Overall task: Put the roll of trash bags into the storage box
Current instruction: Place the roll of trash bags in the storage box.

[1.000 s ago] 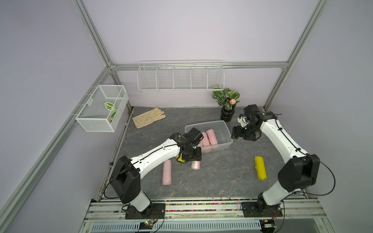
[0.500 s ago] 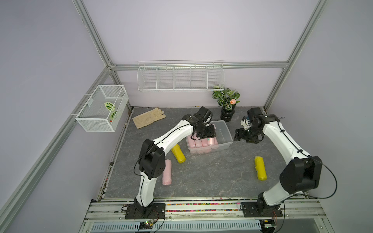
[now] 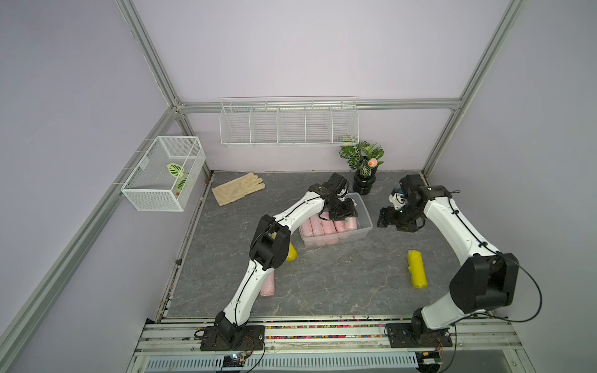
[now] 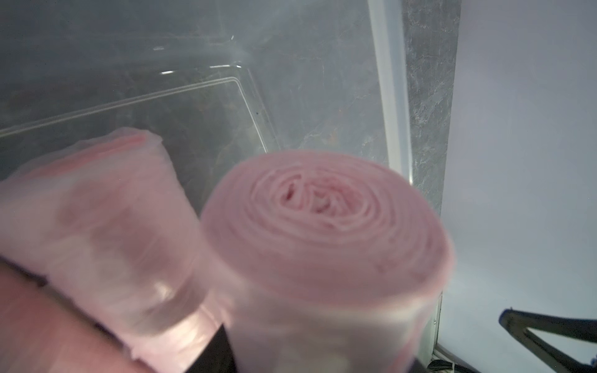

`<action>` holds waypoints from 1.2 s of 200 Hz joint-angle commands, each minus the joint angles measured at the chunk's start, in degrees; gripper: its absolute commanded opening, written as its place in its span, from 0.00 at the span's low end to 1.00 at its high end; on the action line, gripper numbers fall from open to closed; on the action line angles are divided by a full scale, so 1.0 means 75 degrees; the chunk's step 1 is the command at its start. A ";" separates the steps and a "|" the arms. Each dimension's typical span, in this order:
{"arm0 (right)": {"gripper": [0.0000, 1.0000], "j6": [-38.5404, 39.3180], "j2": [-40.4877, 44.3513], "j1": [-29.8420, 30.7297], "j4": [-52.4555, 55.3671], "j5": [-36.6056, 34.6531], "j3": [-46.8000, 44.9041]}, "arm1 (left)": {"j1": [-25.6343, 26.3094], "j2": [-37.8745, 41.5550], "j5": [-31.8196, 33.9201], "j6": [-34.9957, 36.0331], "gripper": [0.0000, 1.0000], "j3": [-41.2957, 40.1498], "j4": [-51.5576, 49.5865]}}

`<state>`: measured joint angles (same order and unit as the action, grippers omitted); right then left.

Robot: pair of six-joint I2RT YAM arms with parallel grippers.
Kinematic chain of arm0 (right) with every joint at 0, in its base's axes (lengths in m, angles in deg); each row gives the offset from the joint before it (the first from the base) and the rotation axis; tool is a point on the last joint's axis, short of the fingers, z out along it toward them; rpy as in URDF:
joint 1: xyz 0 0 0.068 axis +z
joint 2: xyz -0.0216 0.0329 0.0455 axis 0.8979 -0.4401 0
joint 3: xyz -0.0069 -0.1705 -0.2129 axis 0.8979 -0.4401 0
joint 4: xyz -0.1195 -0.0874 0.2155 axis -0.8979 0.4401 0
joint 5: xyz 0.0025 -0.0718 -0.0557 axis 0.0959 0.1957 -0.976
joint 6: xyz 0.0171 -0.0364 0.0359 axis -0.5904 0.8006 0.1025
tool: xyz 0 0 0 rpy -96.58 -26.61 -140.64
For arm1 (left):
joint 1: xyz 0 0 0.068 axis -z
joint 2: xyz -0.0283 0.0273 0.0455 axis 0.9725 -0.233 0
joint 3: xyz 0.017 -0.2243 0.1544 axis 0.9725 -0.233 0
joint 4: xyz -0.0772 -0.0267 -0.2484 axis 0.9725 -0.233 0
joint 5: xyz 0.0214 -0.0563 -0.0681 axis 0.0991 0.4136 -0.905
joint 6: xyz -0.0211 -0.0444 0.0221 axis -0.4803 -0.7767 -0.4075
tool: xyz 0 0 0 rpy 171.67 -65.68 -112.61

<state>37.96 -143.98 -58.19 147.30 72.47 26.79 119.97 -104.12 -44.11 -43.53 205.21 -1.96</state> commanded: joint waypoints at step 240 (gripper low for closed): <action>0.83 0.0129 0.0689 -0.0115 -0.0087 0.0189 -0.0458 | -0.0015 0.0381 0.0749 -0.0763 0.62 -0.0229 0.0252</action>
<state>38.02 -140.31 -58.72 146.86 72.99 24.28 120.06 -106.85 -42.03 -50.74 205.88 0.05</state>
